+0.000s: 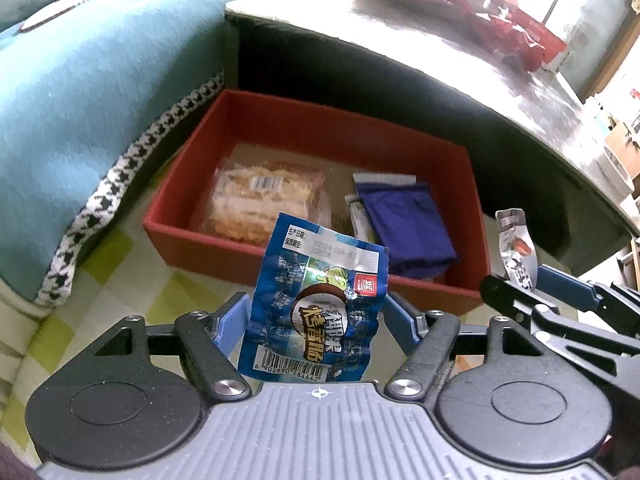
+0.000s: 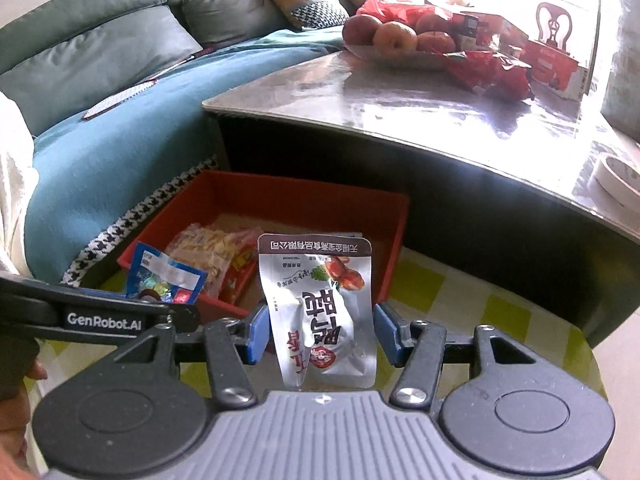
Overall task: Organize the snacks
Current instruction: 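Carry the blue coconut packet and white date packet up toward the red box, then lower both packets into the red box and open both tools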
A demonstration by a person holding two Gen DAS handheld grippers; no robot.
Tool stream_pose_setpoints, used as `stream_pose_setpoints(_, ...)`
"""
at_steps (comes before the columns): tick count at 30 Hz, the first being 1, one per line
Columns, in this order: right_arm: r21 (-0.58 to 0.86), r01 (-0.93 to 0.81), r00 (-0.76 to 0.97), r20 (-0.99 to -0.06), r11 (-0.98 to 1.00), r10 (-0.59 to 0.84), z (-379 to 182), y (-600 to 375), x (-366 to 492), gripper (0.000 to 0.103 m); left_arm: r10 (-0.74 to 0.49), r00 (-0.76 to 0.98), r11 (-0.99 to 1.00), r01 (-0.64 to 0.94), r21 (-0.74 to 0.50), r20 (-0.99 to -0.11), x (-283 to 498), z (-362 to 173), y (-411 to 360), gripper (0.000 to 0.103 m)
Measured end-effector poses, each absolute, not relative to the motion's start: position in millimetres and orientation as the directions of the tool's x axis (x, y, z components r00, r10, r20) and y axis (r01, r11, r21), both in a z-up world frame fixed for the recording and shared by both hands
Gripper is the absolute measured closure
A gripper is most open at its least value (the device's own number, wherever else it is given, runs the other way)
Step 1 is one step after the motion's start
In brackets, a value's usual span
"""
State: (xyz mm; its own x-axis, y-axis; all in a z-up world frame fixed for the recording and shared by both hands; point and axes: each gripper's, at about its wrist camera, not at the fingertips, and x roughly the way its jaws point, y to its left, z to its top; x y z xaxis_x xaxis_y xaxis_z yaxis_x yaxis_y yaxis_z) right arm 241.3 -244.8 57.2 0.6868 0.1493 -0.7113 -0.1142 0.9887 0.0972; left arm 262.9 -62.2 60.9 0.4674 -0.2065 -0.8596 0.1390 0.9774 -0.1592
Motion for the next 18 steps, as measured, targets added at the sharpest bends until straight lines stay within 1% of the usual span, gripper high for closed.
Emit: stream_pose_setpoints(18, 0.096, -0.117, 0.690, -0.708, 0.988, 0.151, 53.2, -242.2, 276.2, 0.046, -0.167, 0.514, 0.986, 0.108, -0.129, -0.842, 300.5, 69.8, -63.0, 0.025)
